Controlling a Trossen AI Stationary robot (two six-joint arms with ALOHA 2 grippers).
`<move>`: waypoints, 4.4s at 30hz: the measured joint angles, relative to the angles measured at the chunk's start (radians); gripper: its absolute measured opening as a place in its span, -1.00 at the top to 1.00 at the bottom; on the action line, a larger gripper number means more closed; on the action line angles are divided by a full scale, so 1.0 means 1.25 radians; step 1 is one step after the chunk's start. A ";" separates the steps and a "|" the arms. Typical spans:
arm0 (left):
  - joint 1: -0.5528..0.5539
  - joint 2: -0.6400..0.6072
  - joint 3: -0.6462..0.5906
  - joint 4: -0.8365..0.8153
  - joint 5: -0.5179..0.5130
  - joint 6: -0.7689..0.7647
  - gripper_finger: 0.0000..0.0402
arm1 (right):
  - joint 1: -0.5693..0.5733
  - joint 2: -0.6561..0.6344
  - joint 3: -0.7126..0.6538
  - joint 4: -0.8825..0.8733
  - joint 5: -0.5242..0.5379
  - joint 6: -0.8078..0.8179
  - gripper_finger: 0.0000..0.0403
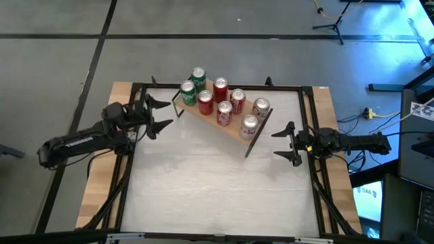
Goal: Place canned beverage on shelf
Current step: Return to Home Position
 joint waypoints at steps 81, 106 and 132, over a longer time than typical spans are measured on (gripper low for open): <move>-0.214 -0.013 -0.228 -0.134 -0.189 -0.014 -0.81 | 0.000 0.000 0.000 0.000 0.000 0.000 -0.73; -0.214 -0.229 -0.228 -0.136 -0.187 0.320 -0.81 | 0.000 0.000 0.000 0.000 0.000 0.000 -0.73; -0.295 -0.294 -0.228 -0.128 -0.234 0.147 -0.81 | 0.000 0.000 0.000 0.000 0.000 0.000 -0.73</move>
